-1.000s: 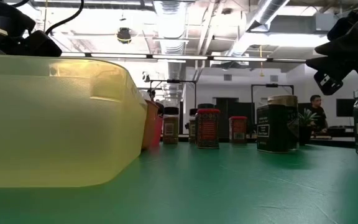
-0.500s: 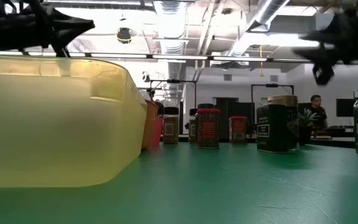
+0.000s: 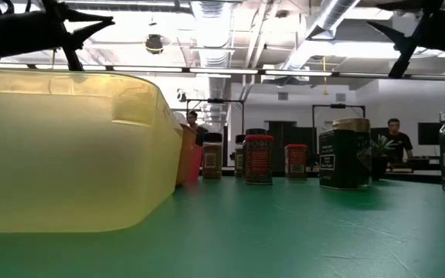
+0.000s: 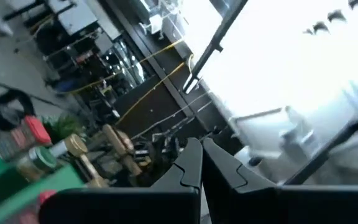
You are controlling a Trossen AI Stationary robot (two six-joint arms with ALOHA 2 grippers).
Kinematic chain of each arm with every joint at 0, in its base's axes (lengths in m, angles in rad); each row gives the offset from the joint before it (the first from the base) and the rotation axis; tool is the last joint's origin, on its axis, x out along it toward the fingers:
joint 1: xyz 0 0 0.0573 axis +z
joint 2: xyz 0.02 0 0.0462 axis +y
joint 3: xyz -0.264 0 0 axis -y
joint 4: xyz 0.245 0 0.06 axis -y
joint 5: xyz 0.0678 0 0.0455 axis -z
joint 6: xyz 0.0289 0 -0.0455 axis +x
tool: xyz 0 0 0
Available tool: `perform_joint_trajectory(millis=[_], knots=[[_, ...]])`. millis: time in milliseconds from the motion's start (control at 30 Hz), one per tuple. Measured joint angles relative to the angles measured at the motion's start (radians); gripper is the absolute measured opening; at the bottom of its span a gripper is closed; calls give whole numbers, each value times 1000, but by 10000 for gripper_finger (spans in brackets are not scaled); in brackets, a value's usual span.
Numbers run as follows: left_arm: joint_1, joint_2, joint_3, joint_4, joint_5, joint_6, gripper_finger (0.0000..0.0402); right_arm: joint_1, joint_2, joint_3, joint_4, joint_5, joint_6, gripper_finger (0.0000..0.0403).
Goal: Sort spices by type
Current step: Put the bottom green seasoning bottle into the red bin
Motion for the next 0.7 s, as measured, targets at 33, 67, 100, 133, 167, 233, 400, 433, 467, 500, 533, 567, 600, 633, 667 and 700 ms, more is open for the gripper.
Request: perform_joint_trajectory(millis=[33, 67, 100, 133, 167, 233, 400, 433, 467, 500, 533, 567, 600, 633, 667, 700], knots=[[0, 0, 0, 1, -14, -38, 0, -5, 8, 0, 12, -22, -6, 153], [0, 0, 0, 2, -33, -75, 0, -5, 18, 8, 16, -40, -18, 153], [0, 0, 0, 3, -46, -104, 0, -5, 30, 22, 14, -49, -39, 152], [0, 0, 1, 5, -61, -122, 0, -3, 45, 44, 1, -57, -75, 151], [0, 0, 4, 2, -64, -130, 0, 3, 64, 73, -26, -69, -116, 149], [0, 0, 25, -17, -63, -108, 0, 14, 111, 154, -148, -85, -208, 143], [0, 0, 172, -245, -63, 48, 0, 22, 316, 408, -572, -62, -335, 122], [0, 0, 220, -338, -62, 79, 0, 19, 364, 459, -647, -42, -337, 118], [0, 2, 275, -449, -62, 109, 0, 14, 413, 507, -720, -24, -341, 113], [0, 11, 329, -563, -62, 137, 0, 6, 463, 556, -788, -11, -351, 110], [0, 26, 389, -676, -62, 163, 0, -3, 511, 601, -841, -5, -365, 106], [0, 45, 448, -779, -62, 186, 0, -14, 557, 642, -882, -3, -383, 104], [0, 68, 502, -869, -63, 204, 0, -25, 601, 683, -927, -3, -397, 102], [0, 96, 555, -949, -65, 223, 0, -34, 645, 721, -968, -3, -416, 102], [0, 122, 609, -1012, -69, 244, 0, -42, 686, 758, -999, -5, -441, 102], [2, 149, 659, -1067, -71, 264, 0, -48, 725, 794, -1026, -11, -467, 102]])
